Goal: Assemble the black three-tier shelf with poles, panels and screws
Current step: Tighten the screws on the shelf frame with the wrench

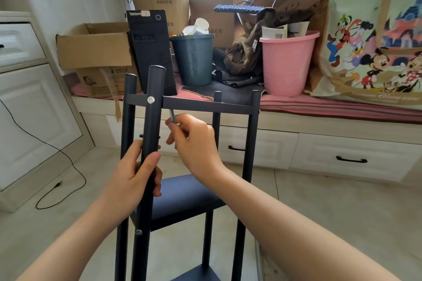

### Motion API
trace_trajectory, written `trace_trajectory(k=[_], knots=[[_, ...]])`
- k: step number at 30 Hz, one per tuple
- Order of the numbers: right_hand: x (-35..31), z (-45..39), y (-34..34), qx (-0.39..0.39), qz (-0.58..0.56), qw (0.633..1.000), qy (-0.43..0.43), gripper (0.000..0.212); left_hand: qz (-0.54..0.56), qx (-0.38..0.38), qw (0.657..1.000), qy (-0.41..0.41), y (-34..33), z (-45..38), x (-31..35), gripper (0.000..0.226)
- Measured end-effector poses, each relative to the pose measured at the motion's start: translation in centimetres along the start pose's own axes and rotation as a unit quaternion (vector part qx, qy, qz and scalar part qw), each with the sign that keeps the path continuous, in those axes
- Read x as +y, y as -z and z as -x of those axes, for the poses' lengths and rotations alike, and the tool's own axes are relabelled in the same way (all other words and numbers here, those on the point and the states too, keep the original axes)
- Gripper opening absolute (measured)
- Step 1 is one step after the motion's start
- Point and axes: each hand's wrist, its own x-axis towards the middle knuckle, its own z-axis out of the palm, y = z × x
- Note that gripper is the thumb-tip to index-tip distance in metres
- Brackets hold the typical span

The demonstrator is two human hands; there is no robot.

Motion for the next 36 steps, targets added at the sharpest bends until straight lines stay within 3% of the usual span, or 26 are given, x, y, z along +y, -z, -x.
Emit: trace_trajectory(k=[10, 18, 25, 28, 31, 36], knots=[[0.8, 0.1, -1.1, 0.045, -0.011, 0.999, 0.023, 0.016, -0.004, -0.018, 1.000, 0.000, 0.5, 0.2, -0.1, 0.020], [1.2, -0.5, -2.8, 0.103, -0.048, 0.992, 0.055, 0.015, -0.019, -0.018, 1.000, 0.006, 0.5, 0.5, -0.2, 0.030], [1.4, -1.3, -4.6, 0.122, -0.049, 0.988, 0.077, 0.012, -0.019, -0.020, 1.000, 0.015, 1.5, 0.4, -0.7, 0.012], [1.5, -1.4, -5.2, 0.124, -0.061, 0.987, 0.079, 0.013, -0.015, -0.025, 1.000, 0.010, 1.9, 0.4, -0.6, 0.023], [1.5, -1.6, -5.6, 0.129, -0.067, 0.986, 0.082, 0.014, -0.013, -0.029, 0.999, 0.000, 2.0, 0.4, -0.6, 0.011], [1.4, -1.8, -6.3, 0.139, -0.085, 0.983, 0.078, 0.013, -0.016, -0.030, 0.999, -0.007, 2.1, 0.4, -0.8, 0.009]])
